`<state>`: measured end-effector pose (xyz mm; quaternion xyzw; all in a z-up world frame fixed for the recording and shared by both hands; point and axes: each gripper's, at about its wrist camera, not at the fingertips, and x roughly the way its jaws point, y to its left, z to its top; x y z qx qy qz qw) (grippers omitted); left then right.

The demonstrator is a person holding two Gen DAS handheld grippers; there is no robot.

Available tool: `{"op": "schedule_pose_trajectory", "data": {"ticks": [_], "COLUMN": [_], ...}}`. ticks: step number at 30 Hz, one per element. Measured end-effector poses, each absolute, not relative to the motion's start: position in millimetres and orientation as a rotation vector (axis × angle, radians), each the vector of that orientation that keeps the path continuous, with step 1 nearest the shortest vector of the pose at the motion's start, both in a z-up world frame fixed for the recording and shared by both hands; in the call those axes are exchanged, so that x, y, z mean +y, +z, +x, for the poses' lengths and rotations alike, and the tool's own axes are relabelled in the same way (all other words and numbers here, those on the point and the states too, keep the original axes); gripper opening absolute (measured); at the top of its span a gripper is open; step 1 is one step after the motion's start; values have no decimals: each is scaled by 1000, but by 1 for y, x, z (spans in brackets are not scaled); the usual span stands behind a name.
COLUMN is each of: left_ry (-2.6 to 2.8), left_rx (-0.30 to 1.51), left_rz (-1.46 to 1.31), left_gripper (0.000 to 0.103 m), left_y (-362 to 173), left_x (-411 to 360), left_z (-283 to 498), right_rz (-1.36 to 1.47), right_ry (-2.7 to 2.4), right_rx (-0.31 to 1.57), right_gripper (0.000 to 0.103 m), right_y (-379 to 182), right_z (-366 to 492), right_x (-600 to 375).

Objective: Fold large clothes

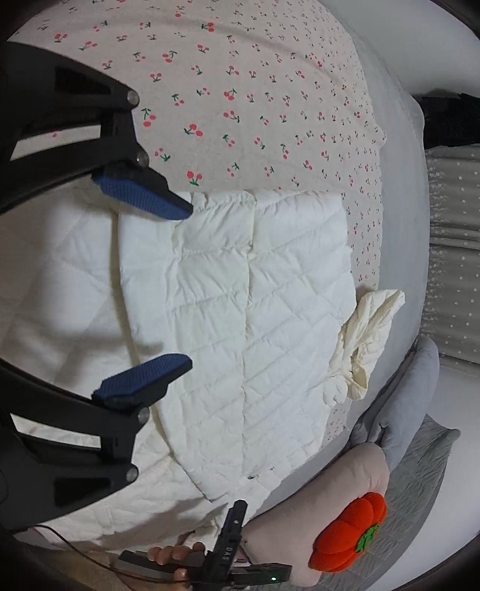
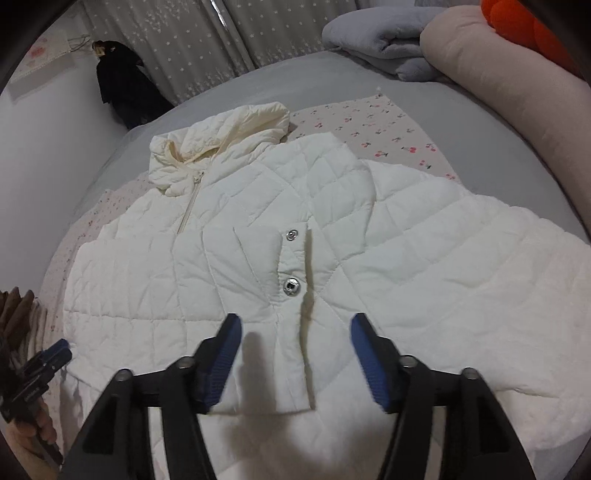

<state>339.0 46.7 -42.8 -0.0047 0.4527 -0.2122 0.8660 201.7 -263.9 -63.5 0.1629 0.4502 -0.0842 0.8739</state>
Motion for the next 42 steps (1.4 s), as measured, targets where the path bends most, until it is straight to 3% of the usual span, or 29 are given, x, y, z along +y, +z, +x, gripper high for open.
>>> {"op": "schedule_pose_trajectory", "data": {"ticks": [5,10,29,42], "left_ry": [-410,-390,-463,-455], "left_rx": [1017,1058,1079,1076], "left_rz": [-54,-78,-54,-88], "left_gripper": [86,94,94,94], "left_y": [-26,-18,-32,-35], "left_x": [29,7,-57,-30], "left_z": [332,320,287,283], "right_rz": [334,360,735,996], "right_ry": [-216,-271,-553,-777], "right_rx": [963,960,825,661], "right_gripper": [82,84,85,84], "right_y": [-45,-34,-65,-90], "right_z": [169,138,-20,-49], "right_x": [-275,-297,-445,-513]}}
